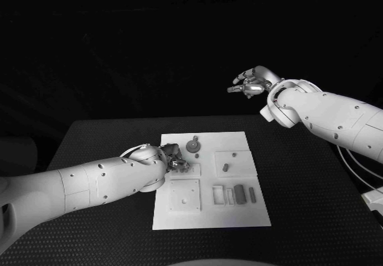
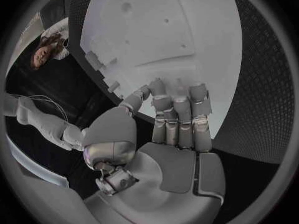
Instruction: Assemble the parts on the task board
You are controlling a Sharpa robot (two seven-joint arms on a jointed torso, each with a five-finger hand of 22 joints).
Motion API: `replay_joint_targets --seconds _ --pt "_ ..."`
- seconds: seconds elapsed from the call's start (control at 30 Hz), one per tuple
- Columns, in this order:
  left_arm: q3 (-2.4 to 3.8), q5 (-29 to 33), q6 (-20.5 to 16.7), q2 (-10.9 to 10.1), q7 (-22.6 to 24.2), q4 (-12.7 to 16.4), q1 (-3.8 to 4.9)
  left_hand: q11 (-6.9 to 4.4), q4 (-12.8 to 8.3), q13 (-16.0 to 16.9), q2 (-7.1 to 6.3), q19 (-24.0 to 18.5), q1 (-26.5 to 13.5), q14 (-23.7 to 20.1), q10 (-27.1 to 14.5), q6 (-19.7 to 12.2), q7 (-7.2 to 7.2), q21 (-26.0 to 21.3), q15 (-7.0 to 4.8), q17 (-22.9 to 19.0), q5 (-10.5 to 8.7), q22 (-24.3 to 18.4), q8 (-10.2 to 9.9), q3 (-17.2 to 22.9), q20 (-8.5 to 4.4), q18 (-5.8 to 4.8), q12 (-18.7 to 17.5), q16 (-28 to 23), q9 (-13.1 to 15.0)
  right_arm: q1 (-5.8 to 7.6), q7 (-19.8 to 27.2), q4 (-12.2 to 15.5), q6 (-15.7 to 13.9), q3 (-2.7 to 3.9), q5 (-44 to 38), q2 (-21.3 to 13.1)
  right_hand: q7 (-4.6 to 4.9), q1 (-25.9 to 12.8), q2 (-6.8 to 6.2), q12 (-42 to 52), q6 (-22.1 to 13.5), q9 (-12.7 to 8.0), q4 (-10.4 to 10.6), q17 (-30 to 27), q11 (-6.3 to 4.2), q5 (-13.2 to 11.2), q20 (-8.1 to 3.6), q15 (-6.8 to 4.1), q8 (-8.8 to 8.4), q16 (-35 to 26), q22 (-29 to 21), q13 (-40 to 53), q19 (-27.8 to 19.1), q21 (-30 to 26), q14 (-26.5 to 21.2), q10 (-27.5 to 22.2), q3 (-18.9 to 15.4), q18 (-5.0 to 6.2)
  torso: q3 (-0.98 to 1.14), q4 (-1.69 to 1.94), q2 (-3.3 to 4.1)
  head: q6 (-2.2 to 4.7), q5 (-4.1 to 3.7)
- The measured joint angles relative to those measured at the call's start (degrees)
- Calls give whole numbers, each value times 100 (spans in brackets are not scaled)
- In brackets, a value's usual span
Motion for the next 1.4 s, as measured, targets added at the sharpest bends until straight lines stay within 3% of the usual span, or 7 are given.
replay_joint_targets --seconds 0.27,0.57,1.23,1.4 --pt "0 1 5 -1 8 -9 0 3 137 -12 8 20 12 -32 -38 -24 18 -43 11 -25 0 19 -32 -44 -19 0 0 0 1 0 5 4 4 0 0 0 -1 0 0 0 0 0 0 -5 0 0 0 1 0 0 0 0 0 0 -1 0 0 0 -1 0 1 2 -3" --pt "-5 7 24 5 10 -20 -7 -41 243 -13 -165 21 -161 -54 -81 -35 6 -86 -11 -42 -35 39 -48 -77 -20 4 22 0 10 0 17 32 4 -1 0 0 0 0 0 0 1 -5 0 -5 0 0 0 1 0 0 0 -5 0 0 -1 0 0 -1 -1 0 2 -3 -8" --pt "-8 68 96 2 9 -50 -12 -28 310 -18 -232 21 -273 -82 -109 -61 21 -108 1 -54 -35 73 -48 -73 -19 4 22 22 27 0 33 34 0 -1 0 1 11 0 0 23 14 -4 0 -10 15 0 0 2 0 0 0 -10 0 0 -2 -15 0 0 2 -3 1 -7 -9" --pt "-9 100 115 3 8 -63 -13 -28 263 -20 -163 21 -321 -94 -109 -61 21 -131 -11 -74 229 117 -47 -36 -19 -1 49 45 52 0 35 34 0 -1 0 -1 11 0 0 23 14 -4 0 -10 15 0 0 2 0 0 0 -10 0 0 -2 -14 0 0 1 -3 1 -4 -13"
